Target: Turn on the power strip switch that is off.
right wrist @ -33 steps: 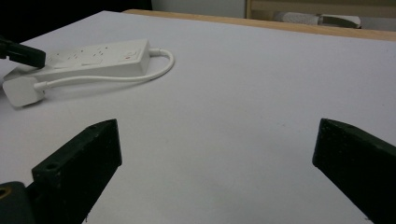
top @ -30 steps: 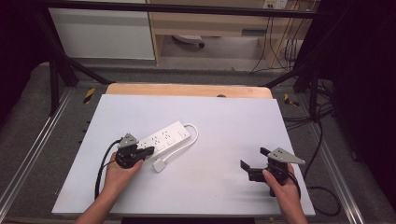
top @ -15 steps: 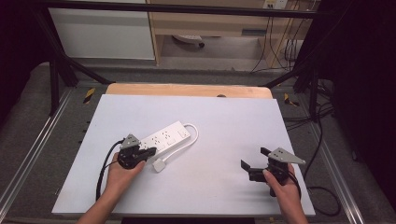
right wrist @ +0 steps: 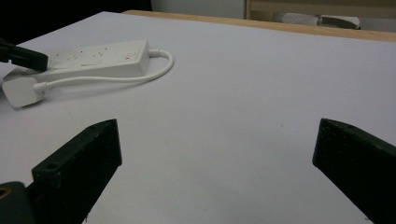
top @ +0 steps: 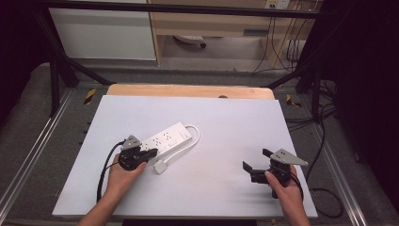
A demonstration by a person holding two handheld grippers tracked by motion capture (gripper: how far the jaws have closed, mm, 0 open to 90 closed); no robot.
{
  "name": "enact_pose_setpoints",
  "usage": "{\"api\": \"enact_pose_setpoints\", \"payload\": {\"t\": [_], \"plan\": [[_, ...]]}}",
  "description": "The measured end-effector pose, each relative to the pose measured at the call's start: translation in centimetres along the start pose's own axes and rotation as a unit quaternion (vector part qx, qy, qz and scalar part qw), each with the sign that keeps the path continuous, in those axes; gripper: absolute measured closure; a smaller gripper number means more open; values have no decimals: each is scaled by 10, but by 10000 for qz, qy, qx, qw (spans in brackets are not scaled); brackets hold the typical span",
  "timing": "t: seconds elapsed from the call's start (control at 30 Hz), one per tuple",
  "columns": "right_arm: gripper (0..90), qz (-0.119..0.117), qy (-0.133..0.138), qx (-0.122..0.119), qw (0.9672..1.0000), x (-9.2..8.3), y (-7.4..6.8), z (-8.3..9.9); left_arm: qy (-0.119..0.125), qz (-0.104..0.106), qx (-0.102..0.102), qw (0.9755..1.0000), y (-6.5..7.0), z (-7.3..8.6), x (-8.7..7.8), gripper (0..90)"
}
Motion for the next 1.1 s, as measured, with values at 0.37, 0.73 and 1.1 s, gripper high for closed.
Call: {"api": "enact_pose_setpoints", "payload": {"t": [0.37,0.73,1.1], "plan": [[18,-1,13,18,10000,-1,0,-1,70,-34,-1,10000,0,-6,-2,900],[17,4,19,18,10000,-1,0,-1,217,-67,-77,9997,-1,-13,-5,894],[18,-4,11,11,10000,-1,0,-1,435,-65,-57,9990,0,-26,-10,615]]}}
Point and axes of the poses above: each handheld gripper's, and its own axes: x roughly forward along the jaws, z roughly out of its underside, y roughly to its right, the point moved 8 cm from there along x, roughly forward along the jaws, and after that the axes turned 12 degrees about x, right-handed, at the moved point
